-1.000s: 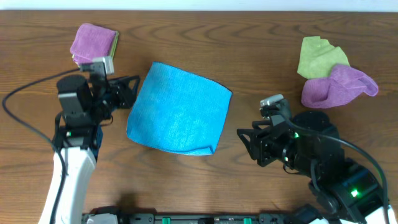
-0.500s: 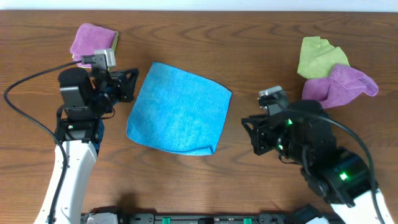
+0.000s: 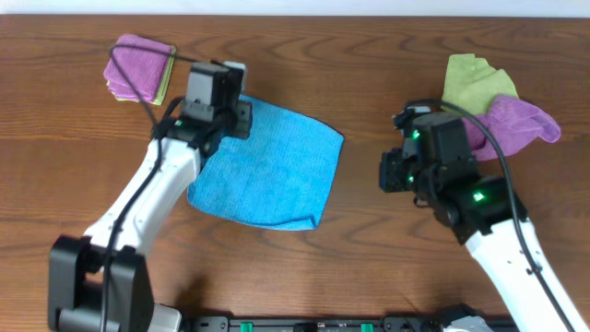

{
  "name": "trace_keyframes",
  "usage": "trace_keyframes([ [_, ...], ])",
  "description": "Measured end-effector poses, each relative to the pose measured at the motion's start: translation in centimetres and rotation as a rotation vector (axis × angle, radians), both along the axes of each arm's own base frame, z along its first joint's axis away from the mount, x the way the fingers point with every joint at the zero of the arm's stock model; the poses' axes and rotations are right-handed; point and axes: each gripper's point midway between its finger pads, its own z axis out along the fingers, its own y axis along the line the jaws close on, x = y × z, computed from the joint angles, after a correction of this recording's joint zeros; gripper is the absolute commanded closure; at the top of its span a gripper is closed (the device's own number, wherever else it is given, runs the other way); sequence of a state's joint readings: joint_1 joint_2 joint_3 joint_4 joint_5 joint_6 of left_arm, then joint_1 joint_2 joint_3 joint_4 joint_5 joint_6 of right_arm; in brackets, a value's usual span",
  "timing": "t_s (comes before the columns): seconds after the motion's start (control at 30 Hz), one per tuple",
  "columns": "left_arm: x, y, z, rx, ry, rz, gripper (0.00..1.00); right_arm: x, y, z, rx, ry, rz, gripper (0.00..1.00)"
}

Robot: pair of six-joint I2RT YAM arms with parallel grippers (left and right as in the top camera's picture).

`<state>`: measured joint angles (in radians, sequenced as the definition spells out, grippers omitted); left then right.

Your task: Fold the cloth

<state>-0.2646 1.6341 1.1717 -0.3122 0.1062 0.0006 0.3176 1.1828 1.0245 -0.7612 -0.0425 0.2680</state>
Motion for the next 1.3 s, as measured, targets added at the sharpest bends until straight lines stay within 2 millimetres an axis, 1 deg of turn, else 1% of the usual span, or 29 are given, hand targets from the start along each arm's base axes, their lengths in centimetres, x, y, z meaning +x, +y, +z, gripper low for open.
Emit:
trace_keyframes([
  [0.07,0.9,0.3,-0.6,0.045,0.012,0.009,0.95,0.8,-0.5,-0.5,0.002,0.008,0.003,0.99],
  [0.17,2.2,0.5,-1.8,0.087,0.026,0.019,0.95,2.0,-0.7,-2.1,-0.001,0.037,0.016,0.99],
  [0.27,3.3,0.7,-4.0,0.122,0.063,0.03,0.95,2.6,0.2,-4.5,0.018,0.102,0.057,0.98],
  [0.33,3.8,0.7,-5.3,0.136,0.086,0.035,0.95,2.5,1.0,-5.2,0.044,0.13,0.092,0.99],
  [0.47,3.8,0.7,-7.7,0.149,0.13,0.039,0.94,1.9,2.5,-5.1,0.106,0.147,0.167,0.98],
  [0.57,3.6,0.8,-8.6,0.153,0.154,0.041,0.94,1.4,3.8,-5.0,0.122,0.145,0.228,0.98],
  [0.6,3.6,0.8,-8.9,0.154,0.161,0.042,0.95,1.3,4.6,-5.0,0.125,0.14,0.258,0.98],
  [0.67,3.4,0.9,-9.4,0.158,0.174,0.042,0.94,1.1,6.0,-5.3,0.125,0.136,0.31,0.98],
  [0.77,3.3,1.1,-9.6,0.167,0.184,0.047,0.94,0.7,8.1,-6.9,0.12,0.17,0.373,0.98],
  [0.83,3.3,1.5,-9.6,0.18,0.183,0.062,0.94,0.0,9.0,-8.1,0.121,0.211,0.404,0.98],
  [0.93,3.4,2.7,-9.7,0.196,0.187,0.09,0.94,-1.5,10.4,-9.1,0.128,0.266,0.455,0.98],
  [1.07,3.8,5.2,-9.7,0.183,0.196,0.167,0.94,-4.1,12.6,-9.3,0.128,0.313,0.542,0.98],
  [1.17,4.0,6.6,-9.7,0.162,0.203,0.212,0.95,-5.2,13.5,-9.3,0.119,0.322,0.579,0.98],
  [1.3,4.1,7.7,-9.8,0.129,0.213,0.235,0.94,-5.7,14.0,-9.8,0.097,0.33,0.6,0.99],
])
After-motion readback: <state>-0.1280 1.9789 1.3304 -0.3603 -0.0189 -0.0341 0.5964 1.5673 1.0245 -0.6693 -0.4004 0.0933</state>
